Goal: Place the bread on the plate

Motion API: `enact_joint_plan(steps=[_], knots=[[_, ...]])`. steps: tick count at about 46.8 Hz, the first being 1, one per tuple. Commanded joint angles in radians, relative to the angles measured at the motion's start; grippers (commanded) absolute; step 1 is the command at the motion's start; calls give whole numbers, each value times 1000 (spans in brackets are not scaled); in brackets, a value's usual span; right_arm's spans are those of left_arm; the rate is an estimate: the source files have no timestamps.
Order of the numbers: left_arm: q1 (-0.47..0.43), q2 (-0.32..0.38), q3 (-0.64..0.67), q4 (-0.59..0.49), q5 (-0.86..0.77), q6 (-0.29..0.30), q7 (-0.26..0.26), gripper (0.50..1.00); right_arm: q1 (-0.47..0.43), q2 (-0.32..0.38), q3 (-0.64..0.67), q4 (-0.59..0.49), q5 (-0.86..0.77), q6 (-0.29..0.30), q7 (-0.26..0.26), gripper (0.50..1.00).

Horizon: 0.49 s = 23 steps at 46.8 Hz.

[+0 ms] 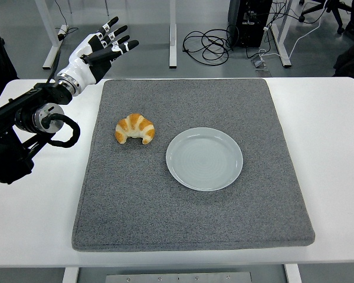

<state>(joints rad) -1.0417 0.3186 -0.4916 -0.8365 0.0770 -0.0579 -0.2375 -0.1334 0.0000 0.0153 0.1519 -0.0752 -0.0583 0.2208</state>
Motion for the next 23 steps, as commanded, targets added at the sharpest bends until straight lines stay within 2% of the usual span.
enact_joint_plan(steps=[1,12,23], knots=[[-3,40,16,-53,35,9,-2,975,0,0,0,0,0,0,0,1000],[2,129,34,-165,331,47,1,975,0,0,0,0,0,0,0,1000],[-21,235,120,-283,429,52,3,975,0,0,0,0,0,0,0,1000]])
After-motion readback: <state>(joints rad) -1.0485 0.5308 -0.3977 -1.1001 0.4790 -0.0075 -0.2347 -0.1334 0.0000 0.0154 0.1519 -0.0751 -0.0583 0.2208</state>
